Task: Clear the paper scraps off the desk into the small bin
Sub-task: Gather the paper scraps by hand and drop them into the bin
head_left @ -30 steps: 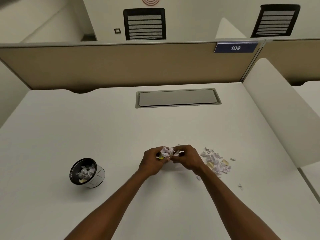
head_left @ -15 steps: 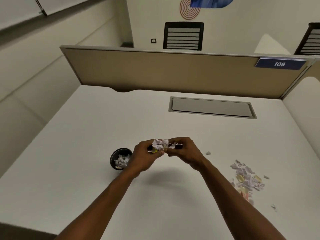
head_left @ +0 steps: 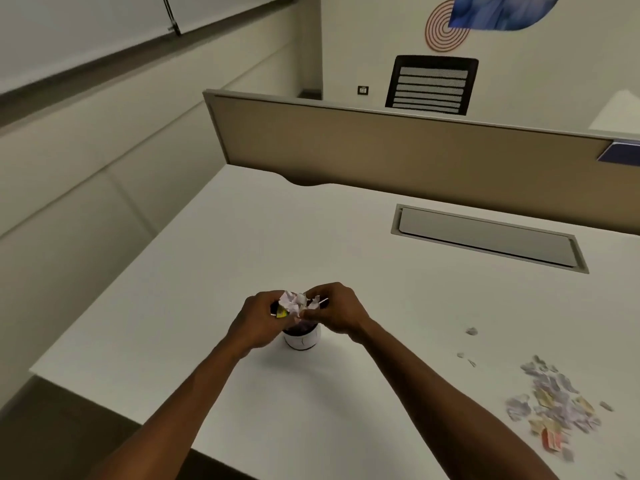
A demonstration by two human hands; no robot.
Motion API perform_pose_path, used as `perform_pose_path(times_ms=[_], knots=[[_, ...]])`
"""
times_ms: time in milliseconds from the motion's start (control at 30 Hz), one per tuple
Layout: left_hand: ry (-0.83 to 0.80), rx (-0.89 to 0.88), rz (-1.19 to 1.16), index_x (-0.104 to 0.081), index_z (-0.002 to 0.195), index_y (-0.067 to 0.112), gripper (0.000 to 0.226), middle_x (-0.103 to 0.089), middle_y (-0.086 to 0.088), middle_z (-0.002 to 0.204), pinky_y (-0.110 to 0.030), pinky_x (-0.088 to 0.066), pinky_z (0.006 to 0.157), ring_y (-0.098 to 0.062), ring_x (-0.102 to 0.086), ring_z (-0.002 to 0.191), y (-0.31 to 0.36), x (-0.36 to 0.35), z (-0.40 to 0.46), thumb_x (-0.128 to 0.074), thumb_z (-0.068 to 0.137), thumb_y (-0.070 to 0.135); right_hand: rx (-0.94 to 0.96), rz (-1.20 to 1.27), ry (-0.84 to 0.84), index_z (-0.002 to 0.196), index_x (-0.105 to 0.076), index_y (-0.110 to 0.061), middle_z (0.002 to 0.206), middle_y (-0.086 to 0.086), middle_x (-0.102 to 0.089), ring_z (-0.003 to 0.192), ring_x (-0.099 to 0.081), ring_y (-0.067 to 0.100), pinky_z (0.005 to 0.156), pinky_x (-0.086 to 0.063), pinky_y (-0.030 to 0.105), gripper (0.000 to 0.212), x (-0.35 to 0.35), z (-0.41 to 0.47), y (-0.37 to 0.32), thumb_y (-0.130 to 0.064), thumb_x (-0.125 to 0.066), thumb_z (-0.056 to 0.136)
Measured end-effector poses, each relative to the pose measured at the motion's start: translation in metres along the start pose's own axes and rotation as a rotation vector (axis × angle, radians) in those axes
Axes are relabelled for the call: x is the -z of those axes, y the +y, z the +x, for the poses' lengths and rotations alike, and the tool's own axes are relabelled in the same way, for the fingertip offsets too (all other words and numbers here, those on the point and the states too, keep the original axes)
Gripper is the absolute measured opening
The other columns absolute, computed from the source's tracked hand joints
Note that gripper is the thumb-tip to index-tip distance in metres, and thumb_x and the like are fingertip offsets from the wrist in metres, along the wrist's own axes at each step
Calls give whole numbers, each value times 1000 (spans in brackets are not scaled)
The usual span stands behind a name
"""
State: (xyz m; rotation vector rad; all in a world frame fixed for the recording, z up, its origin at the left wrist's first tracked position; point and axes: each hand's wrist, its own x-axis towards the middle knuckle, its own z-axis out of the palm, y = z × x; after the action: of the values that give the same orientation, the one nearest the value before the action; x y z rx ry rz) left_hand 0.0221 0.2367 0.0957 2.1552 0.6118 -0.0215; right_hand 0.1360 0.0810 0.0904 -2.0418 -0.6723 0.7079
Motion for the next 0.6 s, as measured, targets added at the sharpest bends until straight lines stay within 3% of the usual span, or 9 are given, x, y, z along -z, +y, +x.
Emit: perform_pose_path(times_ms=[100, 200, 300, 367, 500, 600], knots=[[25, 11, 88, -69, 119, 35, 51, -74, 16, 101, -22, -53, 75, -9, -69, 96, -8, 3, -4, -85, 73, 23, 85, -167, -12, 110, -76, -17, 104, 2, -77, 93, -70, 19, 79, -55, 30, 32, -13, 3, -12, -22, -80, 78], [89, -5, 105, -67, 122, 29, 57, -72, 18, 96, -14, -51, 70, -8, -69, 90, -15, 8, -7, -87, 70, 16, 141, -231, -26, 100, -74, -10, 95, 8, -76, 87, -69, 26, 75, -56, 36, 21, -24, 5, -27, -18, -74, 80], [116, -6, 98, -55, 141, 15, 74, -66, -6, 130, -33, -57, 95, -22, -68, 111, -21, 12, -12, -86, 74, 9, 228, -315, -22, 95, -69, -7, 90, 11, -75, 82, -67, 31, 74, -55, 39, 14, -37, 4, -36, -13, -69, 82], [140, -17, 64, -50, 145, 12, 77, -61, -9, 138, -32, -55, 100, -24, -66, 117, -25, 13, -18, -86, 76, 9, 268, -336, 0, 103, -70, -8, 97, 12, -75, 86, -67, 31, 77, -55, 37, 20, -43, 0, -36, -10, -67, 83], [236, -186, 130, -53, 142, 18, 66, -64, 2, 136, -19, -42, 103, -16, -63, 122, -35, 4, -32, -81, 83, 26, 377, -403, 58, 134, -59, -13, 128, 11, -67, 116, -61, 30, 98, -50, 34, 45, -54, -11, -22, -10, -63, 90], [179, -265, 317, -41, 150, 22, 74, -47, 6, 154, -35, -23, 123, -15, -43, 144, -52, -6, -41, -69, 88, 49, 492, -624, 43, 148, -44, -9, 154, 12, -46, 148, -32, 35, 121, -28, 44, 49, -62, -19, -4, -21, -50, 100]])
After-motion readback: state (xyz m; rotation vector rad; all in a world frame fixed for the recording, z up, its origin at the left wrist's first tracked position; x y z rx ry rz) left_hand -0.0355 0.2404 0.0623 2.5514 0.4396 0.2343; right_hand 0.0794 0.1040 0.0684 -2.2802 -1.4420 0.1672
